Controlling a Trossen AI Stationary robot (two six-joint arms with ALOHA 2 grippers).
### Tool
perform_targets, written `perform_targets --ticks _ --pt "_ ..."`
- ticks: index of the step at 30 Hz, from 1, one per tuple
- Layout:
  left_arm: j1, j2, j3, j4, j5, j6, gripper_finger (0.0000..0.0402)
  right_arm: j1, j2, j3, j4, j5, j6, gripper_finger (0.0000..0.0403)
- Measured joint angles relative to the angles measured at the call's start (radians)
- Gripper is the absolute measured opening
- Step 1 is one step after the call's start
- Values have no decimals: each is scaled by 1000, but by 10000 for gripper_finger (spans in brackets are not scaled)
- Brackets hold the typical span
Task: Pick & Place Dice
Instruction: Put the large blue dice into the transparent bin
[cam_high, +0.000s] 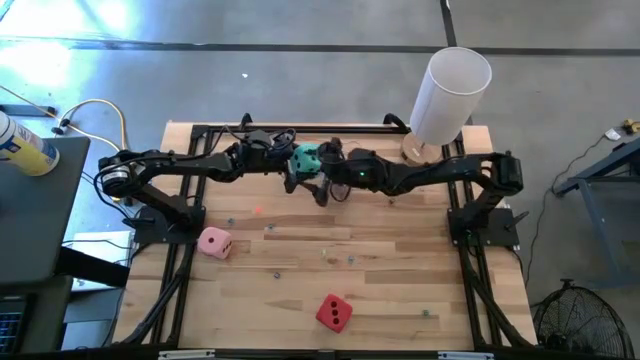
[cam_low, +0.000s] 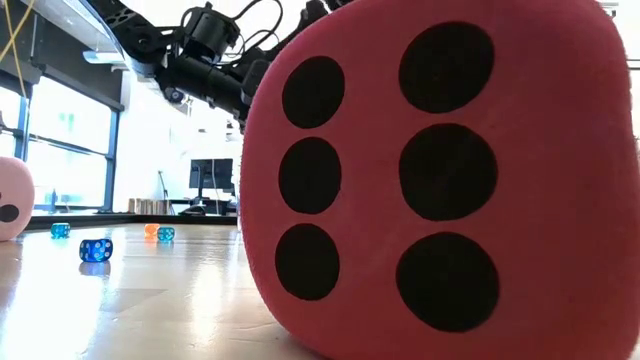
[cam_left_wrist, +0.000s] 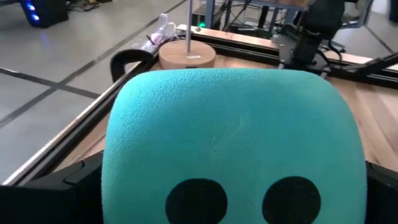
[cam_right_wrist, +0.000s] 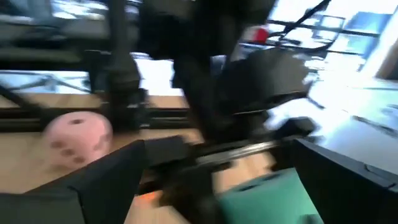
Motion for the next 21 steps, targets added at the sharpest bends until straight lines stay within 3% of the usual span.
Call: perform_targets --ticks 3,11,21 --pt "0 0 0 -3 5 -8 399 8 -5 5 -8 94 -6 394" --pt "0 0 0 -3 20 -12 399 -42 7 4 -58 140 35 394" --pt "1 1 0 -10 16 -14 399 -109 20 5 -126 79 154 394"
